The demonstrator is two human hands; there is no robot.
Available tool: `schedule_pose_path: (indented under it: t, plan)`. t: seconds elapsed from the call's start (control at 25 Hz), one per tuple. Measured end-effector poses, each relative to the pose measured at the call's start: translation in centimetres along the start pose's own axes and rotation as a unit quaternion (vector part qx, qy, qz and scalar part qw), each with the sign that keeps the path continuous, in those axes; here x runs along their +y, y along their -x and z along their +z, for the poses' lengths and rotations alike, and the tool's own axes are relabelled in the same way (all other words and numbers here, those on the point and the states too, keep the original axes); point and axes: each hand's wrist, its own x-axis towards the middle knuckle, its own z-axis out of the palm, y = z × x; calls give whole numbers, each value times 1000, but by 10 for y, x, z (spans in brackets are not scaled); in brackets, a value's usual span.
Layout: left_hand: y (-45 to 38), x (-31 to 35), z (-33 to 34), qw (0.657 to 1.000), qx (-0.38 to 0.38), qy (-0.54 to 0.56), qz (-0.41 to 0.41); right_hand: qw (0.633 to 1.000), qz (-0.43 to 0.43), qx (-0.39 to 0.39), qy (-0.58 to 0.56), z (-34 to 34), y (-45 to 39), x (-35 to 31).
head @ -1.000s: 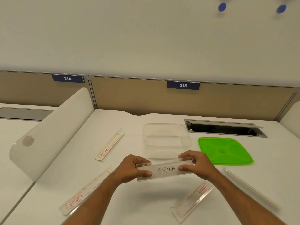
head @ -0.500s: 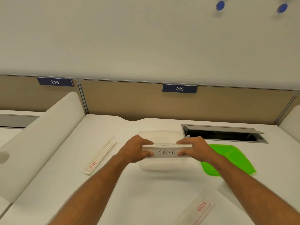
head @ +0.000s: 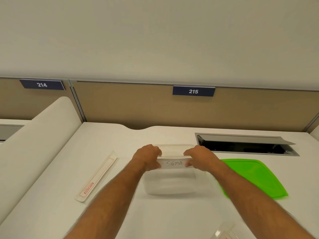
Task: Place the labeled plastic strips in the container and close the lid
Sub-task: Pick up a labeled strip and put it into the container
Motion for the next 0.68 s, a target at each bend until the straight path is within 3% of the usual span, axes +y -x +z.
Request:
schedule_pose_path:
  t: [0.32,0.68]
  plan:
    - [-22,7,20,991,-51,-127,2,995,-24,-40,91,26,-31,-9]
    - [-28,11,31,986,-68,-156,-1,983,-46,-54,169,37,-39,-17]
